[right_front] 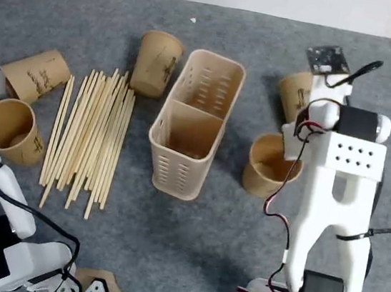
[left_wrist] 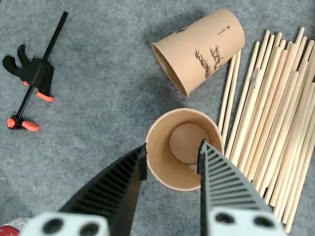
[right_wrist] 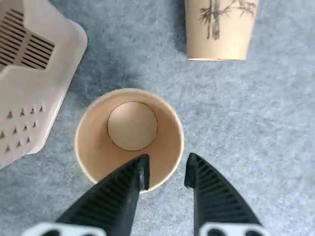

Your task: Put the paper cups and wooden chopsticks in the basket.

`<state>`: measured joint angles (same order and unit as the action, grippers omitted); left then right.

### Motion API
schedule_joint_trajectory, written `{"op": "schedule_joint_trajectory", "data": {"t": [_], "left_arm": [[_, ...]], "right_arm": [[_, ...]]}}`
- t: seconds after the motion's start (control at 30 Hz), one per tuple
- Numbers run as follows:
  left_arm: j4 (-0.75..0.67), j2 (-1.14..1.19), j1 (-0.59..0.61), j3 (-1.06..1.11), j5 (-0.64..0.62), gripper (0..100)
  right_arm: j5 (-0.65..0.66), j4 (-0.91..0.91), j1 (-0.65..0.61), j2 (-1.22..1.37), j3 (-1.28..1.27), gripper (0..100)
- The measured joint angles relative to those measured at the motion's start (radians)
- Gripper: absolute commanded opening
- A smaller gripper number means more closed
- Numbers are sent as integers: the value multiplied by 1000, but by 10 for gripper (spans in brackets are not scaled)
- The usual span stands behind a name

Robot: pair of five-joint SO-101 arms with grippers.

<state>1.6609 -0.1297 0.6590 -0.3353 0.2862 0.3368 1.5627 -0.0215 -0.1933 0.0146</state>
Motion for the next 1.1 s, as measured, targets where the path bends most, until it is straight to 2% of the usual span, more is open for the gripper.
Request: {"op": "schedule_joint_trajectory", "data": {"t": [0.17,0.53,0.6,0.67,0.83,0.93,1.1], "left_arm": [[0,0,0,0,0,197],[0,0,0,0,0,197],[0,0,0,0,0,196],[0,0,2,6,0,195],[-9,0,20,107,35,194],[-89,0,17,206,61,194],[-259,0,78,319,66,195]], "right_arm": [[32,0,-5,-3,-28,142],[48,-175,31,98,-186,137],[48,-186,31,117,-187,97],[48,-189,32,130,-189,2],[48,-189,31,167,-189,5],[48,-189,31,169,-189,6],[48,-189,32,169,-189,6]]}}
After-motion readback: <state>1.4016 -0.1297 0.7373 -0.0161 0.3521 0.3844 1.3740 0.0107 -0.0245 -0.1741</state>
